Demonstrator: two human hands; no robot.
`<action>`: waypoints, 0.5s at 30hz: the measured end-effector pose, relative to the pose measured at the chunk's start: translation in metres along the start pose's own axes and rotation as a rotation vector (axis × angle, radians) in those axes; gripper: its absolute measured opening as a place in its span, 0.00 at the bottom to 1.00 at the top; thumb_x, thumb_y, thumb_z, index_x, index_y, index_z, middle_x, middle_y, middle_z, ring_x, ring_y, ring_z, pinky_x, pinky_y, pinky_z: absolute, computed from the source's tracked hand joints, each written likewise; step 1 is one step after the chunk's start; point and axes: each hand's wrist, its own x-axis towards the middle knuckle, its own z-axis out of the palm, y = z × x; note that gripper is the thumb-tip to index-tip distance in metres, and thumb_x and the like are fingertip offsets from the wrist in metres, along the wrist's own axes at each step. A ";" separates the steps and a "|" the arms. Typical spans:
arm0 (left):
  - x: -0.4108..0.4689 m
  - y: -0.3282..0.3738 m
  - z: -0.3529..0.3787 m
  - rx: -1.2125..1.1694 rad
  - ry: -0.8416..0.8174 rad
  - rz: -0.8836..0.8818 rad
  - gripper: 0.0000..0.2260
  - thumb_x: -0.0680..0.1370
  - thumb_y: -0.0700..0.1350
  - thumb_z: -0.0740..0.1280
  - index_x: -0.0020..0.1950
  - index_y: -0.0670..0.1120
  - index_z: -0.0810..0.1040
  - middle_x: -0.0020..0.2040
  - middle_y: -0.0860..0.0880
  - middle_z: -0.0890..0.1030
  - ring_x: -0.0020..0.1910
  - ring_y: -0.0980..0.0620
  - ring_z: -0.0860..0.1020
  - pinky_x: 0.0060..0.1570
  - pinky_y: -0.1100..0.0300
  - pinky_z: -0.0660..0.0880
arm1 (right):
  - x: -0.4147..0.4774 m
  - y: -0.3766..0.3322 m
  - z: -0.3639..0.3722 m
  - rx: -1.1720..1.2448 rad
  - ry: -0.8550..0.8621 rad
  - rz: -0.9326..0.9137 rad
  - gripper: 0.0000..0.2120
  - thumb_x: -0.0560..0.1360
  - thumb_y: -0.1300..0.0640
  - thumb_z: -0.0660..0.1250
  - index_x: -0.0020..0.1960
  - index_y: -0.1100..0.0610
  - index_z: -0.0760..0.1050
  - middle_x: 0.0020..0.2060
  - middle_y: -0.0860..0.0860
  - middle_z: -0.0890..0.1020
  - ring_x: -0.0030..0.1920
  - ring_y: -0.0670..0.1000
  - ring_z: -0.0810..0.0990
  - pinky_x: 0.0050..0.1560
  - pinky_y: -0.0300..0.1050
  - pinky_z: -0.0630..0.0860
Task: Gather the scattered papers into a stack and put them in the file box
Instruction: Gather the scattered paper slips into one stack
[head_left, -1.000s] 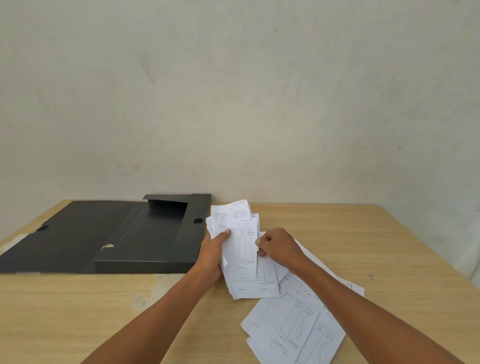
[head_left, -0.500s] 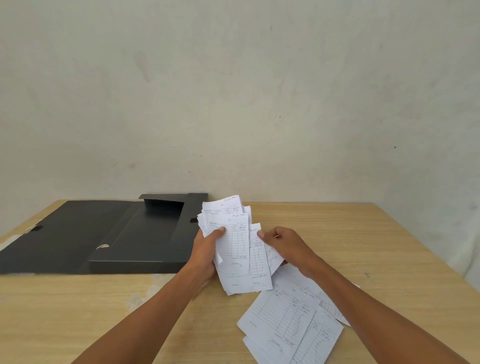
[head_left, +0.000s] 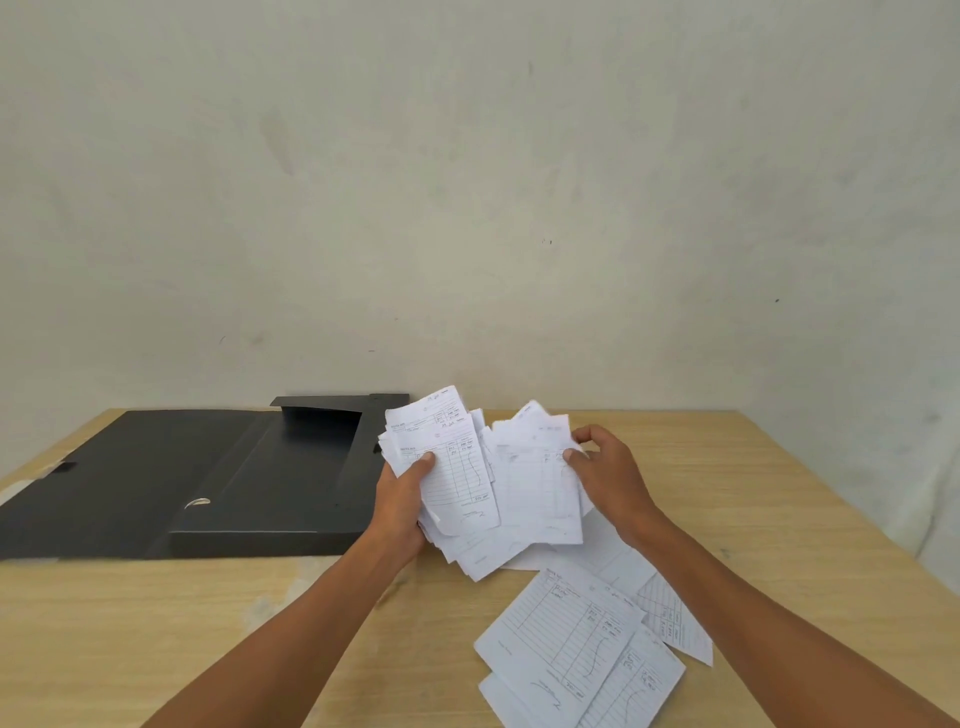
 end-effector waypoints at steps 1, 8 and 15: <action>0.000 0.000 0.000 0.009 -0.001 0.000 0.18 0.82 0.40 0.68 0.72 0.49 0.73 0.64 0.47 0.83 0.61 0.44 0.82 0.56 0.44 0.80 | 0.001 -0.002 -0.003 0.028 0.076 -0.015 0.05 0.79 0.62 0.64 0.51 0.53 0.75 0.47 0.52 0.84 0.43 0.53 0.81 0.39 0.47 0.72; -0.002 0.001 0.005 0.054 -0.033 0.002 0.17 0.83 0.40 0.67 0.70 0.50 0.74 0.64 0.47 0.83 0.61 0.44 0.82 0.61 0.40 0.79 | 0.007 -0.042 -0.015 0.302 0.381 -0.044 0.07 0.77 0.63 0.59 0.53 0.57 0.73 0.40 0.50 0.80 0.35 0.49 0.75 0.31 0.43 0.67; -0.015 0.001 0.017 0.066 -0.174 0.029 0.17 0.84 0.48 0.65 0.72 0.48 0.74 0.64 0.46 0.84 0.61 0.44 0.84 0.55 0.45 0.83 | -0.011 -0.023 0.050 0.091 0.188 0.067 0.05 0.81 0.62 0.58 0.55 0.57 0.71 0.40 0.50 0.78 0.34 0.48 0.74 0.31 0.43 0.69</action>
